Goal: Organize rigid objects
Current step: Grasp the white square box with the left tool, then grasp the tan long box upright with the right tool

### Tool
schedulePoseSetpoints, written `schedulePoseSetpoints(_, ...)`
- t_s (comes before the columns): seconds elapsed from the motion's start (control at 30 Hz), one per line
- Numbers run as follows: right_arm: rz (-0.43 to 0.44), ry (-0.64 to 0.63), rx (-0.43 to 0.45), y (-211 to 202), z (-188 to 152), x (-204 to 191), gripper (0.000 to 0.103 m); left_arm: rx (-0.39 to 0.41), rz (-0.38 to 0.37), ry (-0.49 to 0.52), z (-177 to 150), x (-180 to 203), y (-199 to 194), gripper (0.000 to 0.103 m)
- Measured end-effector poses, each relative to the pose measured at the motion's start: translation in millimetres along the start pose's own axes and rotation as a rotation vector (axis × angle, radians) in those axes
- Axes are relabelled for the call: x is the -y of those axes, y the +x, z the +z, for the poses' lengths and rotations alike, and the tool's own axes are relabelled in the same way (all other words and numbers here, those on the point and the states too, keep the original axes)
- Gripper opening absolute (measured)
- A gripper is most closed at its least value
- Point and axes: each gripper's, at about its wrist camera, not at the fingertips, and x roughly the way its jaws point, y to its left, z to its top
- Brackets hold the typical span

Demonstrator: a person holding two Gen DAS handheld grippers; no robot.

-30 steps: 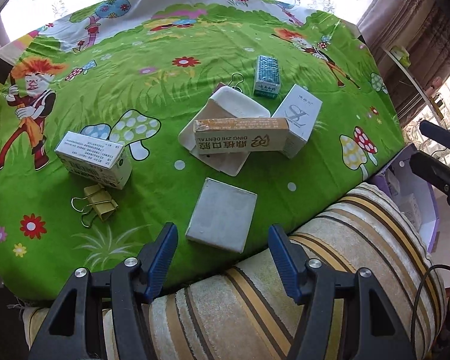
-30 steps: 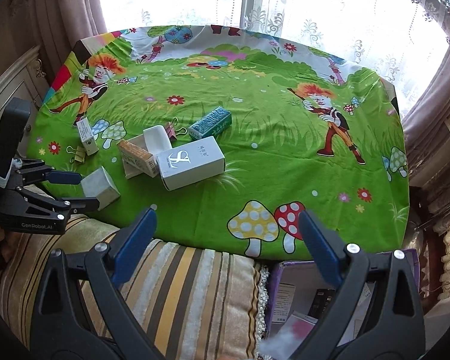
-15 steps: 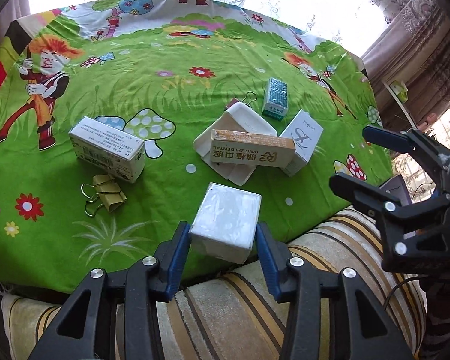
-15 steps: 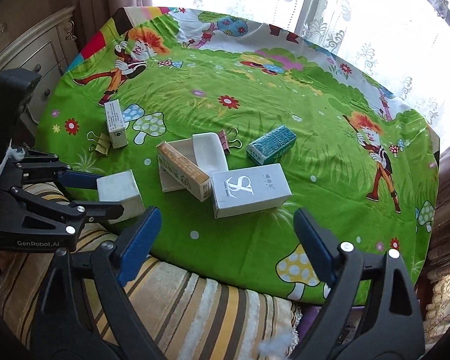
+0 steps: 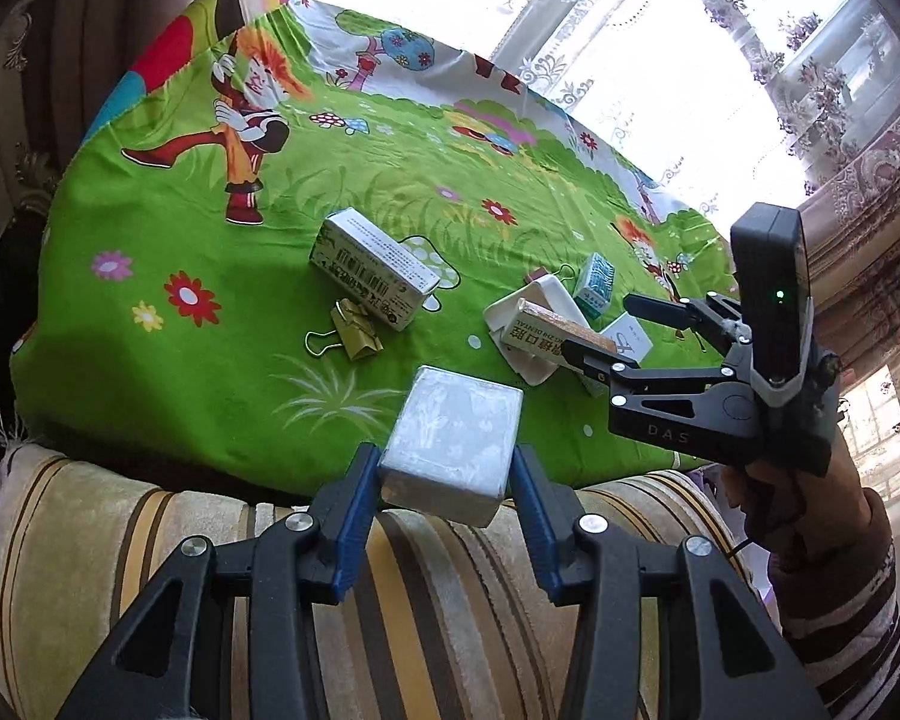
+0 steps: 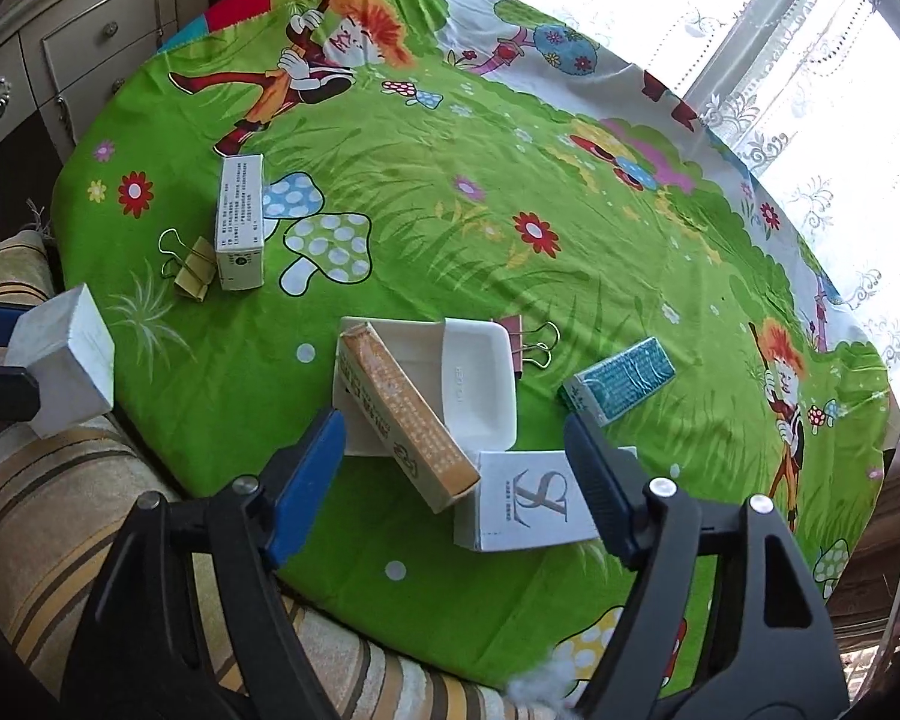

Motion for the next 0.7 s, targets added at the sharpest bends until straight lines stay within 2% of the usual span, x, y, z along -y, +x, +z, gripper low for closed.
schedulePoseSetpoints(0.07,0.011,-0.002,-0.025,7.8,0.1,0.1,0.065,0.007,-0.004,-0.014,-1.2,-3.8,-2.2,0.045)
schedulePoseSetpoints(0.13,0.026,0.005,-0.044,12.8,-1.3,-1.4,0.048,0.009,-0.005,-0.019,-0.8,-4.5,-2.1,0.045)
schedulePoseSetpoints(0.27,0.051,0.003,-0.051,13.4,-6.0,-6.0,0.035,0.005,-0.005,-0.02,-1.0,-3.8,-0.5,0.045)
schedulePoseSetpoints(0.37,0.091,0.021,-0.04,8.5,-7.6,-5.4,0.018,0.007,-0.006,-0.024,-1.3,-4.8,-0.6,0.045)
schedulePoseSetpoints(0.7,0.174,0.142,0.04,-22.8,-15.5,4.3,0.018,0.018,0.005,-0.019,-2.1,-2.3,-2.5,0.045)
